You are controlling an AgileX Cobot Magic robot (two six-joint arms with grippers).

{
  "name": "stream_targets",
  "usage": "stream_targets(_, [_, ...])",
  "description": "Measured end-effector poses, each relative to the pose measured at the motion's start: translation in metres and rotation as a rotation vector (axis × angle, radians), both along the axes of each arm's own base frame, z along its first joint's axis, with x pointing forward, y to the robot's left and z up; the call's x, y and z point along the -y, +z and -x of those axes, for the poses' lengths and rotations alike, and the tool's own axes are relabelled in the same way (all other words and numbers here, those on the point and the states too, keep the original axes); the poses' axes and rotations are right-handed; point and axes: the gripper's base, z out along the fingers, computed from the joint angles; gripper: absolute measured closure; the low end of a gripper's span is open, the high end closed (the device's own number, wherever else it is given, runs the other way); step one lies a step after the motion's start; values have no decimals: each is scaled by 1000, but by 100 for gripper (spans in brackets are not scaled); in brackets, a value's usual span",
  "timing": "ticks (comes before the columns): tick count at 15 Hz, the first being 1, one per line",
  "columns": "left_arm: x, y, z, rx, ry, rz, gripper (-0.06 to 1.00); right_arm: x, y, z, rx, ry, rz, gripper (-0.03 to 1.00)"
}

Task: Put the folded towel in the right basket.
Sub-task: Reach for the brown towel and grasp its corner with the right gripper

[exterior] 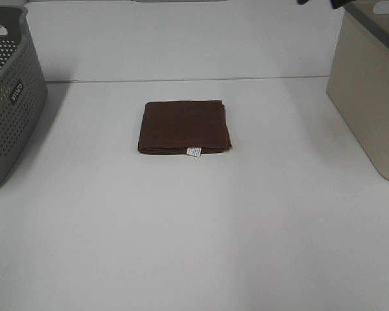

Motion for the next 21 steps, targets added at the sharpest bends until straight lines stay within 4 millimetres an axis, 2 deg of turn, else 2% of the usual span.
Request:
stream_targets(2, [0, 0, 0, 0, 0, 0, -3, -26, -27, -16, -70, 44, -17, 36])
stream_targets(4, [0, 0, 0, 0, 0, 0, -3, -38, -62, -34, -184, 44, -68, 36])
stream_targets(7, [0, 0, 0, 0, 0, 0, -3, -50, -114, -57, -336, 62, -115, 36])
stream_targets(13, [0, 0, 0, 0, 0, 0, -3, -63, -200, -92, -445, 55, -145, 36])
stream_targets(17, [0, 0, 0, 0, 0, 0, -3, -66, -235, -100, -492, 55, -152, 33])
stream_targets(21, [0, 0, 0, 0, 0, 0, -3, -68, -246, -103, -483, 47, -174, 33])
